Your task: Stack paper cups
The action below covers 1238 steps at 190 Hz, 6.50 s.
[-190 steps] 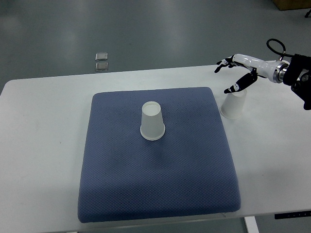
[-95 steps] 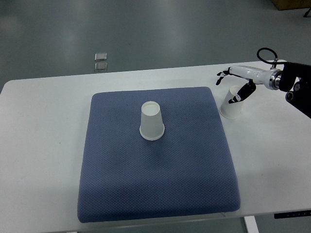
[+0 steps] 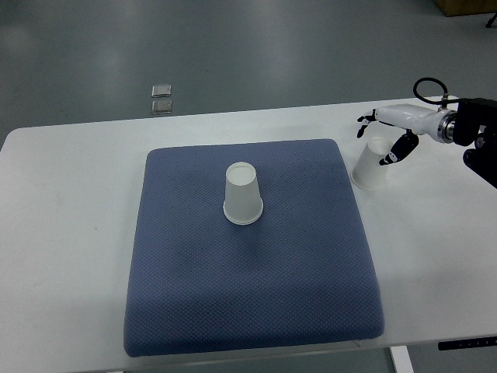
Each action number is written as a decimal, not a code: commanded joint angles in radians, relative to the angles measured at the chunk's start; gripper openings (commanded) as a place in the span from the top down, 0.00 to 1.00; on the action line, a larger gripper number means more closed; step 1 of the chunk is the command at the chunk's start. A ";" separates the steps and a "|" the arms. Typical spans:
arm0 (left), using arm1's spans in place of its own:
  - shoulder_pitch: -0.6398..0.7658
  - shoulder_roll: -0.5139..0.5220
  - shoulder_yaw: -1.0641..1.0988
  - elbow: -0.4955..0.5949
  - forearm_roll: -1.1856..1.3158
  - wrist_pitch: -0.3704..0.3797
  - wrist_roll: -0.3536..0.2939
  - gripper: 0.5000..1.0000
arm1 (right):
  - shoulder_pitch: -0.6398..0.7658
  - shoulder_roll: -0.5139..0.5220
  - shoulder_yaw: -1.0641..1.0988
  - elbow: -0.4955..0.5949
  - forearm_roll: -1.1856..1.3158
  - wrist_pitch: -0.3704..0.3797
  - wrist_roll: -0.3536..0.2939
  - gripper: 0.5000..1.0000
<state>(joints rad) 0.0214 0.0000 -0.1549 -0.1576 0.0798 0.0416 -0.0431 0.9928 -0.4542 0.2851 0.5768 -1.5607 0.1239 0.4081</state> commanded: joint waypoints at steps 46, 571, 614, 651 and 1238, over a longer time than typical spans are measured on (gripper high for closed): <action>0.000 0.000 0.000 0.000 0.000 0.000 0.000 0.00 | 0.003 0.011 -0.080 -0.035 -0.004 -0.036 0.000 0.17; 0.000 0.000 0.000 0.000 0.000 0.000 0.000 0.00 | 0.441 0.124 -0.110 0.465 0.011 0.243 0.021 0.82; 0.000 0.000 0.000 0.000 0.000 0.000 0.000 0.00 | 0.441 0.124 -0.112 0.469 -0.024 0.241 0.021 0.82; 0.000 0.000 0.000 0.000 0.000 0.000 0.000 0.00 | 0.438 0.123 -0.112 0.469 -0.053 0.241 0.023 0.82; 0.000 0.000 0.000 0.000 0.000 0.000 0.000 0.00 | -0.088 0.115 0.171 0.035 1.363 -0.101 -0.173 0.17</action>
<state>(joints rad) 0.0214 0.0000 -0.1549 -0.1575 0.0798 0.0414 -0.0431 0.9130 -0.3426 0.4572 0.6128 -0.1978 0.0224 0.2342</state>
